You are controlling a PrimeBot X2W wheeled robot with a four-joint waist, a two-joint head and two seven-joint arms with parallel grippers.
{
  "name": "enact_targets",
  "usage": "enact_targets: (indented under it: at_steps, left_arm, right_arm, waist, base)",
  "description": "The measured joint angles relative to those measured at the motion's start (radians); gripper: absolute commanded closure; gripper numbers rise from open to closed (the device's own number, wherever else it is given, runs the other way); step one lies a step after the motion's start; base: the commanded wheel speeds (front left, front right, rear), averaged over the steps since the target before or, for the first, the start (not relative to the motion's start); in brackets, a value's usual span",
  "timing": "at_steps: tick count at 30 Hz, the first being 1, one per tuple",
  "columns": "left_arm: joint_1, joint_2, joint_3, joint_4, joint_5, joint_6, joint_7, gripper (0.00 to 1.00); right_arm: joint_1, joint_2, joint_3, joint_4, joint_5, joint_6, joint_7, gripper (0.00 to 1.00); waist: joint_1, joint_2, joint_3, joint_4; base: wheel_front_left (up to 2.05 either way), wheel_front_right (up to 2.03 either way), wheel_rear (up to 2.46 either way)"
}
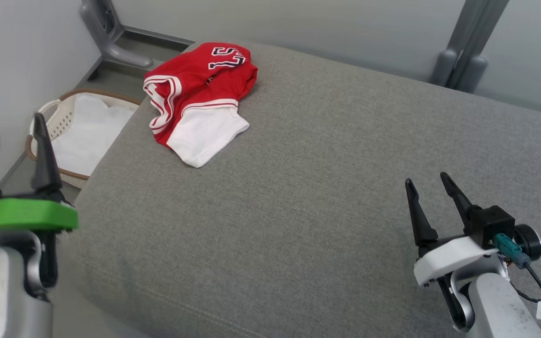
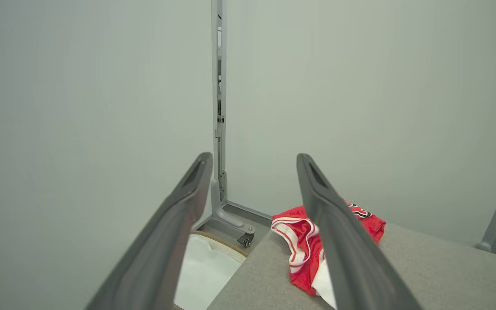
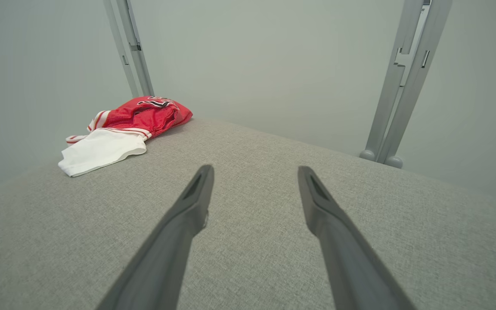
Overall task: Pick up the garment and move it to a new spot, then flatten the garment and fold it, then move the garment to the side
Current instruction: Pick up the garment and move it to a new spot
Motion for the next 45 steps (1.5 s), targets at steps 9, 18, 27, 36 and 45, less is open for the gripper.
enact_targets:
  at_steps: [9, 18, 27, 36, 45]
  left_arm:
    - [-0.325, 0.072, 0.027, 0.208, -0.113, -0.036, 0.102, 0.00]
    - [-0.490, 0.072, -0.043, 0.553, -0.152, -0.054, 0.167, 0.00]
    - [-0.543, 0.078, -0.108, 0.772, -0.184, -0.058, 0.205, 0.00]
    - [-0.587, 0.133, -0.128, 0.892, -0.204, -0.059, 0.165, 0.00]
    - [-0.634, 0.134, -0.143, 0.928, -0.253, -0.058, 0.133, 0.65]
  right_arm:
    - [-0.095, 0.000, 0.024, -0.042, -0.085, 0.000, 0.034, 0.00]
    - [-0.152, -0.014, 0.054, -0.113, -0.133, 0.000, 0.080, 0.00]
    - [-0.167, -0.016, 0.040, -0.159, -0.139, 0.000, 0.090, 0.00]
    - [-0.184, -0.013, 0.036, -0.210, -0.144, 0.000, 0.087, 0.00]
    - [-0.188, -0.014, 0.035, -0.248, -0.147, 0.001, 0.091, 0.00]
  waist:
    - [0.0000, 0.0000, 0.121, -0.077]
    - [0.0002, 0.0000, 0.267, -0.155]
    - [0.0002, 0.0000, 0.403, -0.209]
    - [0.0001, 0.0000, 0.496, -0.258]
    - [0.0000, 0.0000, 0.543, -0.281]
  base:
    - [0.00, 0.00, 0.00]
    - [0.00, 0.00, 0.00]
    - [0.00, 0.00, 0.00]
    - [0.00, 0.00, 0.00]
    - [0.00, 0.00, 0.00]
